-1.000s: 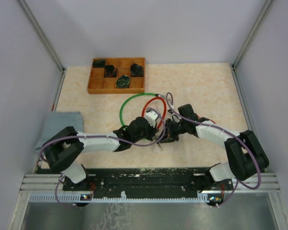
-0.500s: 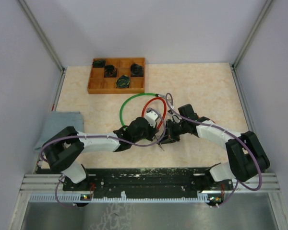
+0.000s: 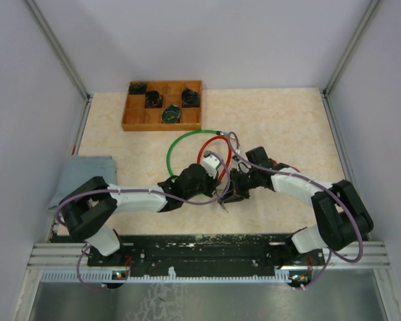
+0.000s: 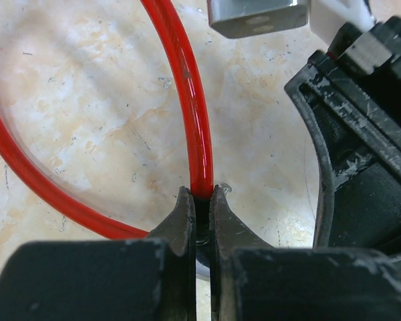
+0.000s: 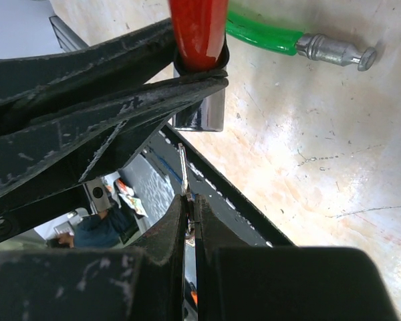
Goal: Unlock with the key
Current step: Unlock the lock.
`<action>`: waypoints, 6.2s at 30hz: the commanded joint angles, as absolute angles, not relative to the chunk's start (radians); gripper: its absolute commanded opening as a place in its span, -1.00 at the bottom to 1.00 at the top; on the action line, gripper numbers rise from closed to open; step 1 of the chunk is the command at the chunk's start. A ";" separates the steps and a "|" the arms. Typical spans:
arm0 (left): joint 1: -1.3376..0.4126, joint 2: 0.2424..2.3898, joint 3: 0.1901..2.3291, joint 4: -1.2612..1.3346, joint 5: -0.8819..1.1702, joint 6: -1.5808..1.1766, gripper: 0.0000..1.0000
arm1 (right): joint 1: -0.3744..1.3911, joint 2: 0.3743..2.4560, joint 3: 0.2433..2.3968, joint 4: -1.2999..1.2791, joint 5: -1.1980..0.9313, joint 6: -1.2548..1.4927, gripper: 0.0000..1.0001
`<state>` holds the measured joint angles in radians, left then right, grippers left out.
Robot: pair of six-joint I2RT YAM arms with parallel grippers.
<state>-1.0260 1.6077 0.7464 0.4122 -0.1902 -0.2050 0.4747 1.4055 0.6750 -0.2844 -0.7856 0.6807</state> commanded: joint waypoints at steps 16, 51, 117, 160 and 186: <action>-1.032 1.568 0.736 0.485 -0.165 -0.218 -1.00 | 0.501 1.438 0.716 -0.244 -0.765 0.683 -1.00; -1.094 1.580 0.771 0.432 -0.213 -0.160 -1.00 | 0.485 1.472 0.825 -0.350 -0.717 0.635 -1.00; -1.141 1.561 1.054 -0.032 -0.160 -0.539 -1.00 | 0.543 1.336 0.818 -0.159 -0.466 0.358 -1.00; -1.146 1.562 1.094 -0.054 -0.124 -0.847 -1.00 | 0.597 1.376 0.704 0.127 -0.279 0.626 -1.00; -1.026 1.661 1.120 -0.130 -0.282 -0.837 -1.00 | 0.597 1.130 0.708 -0.146 -0.238 0.485 -0.23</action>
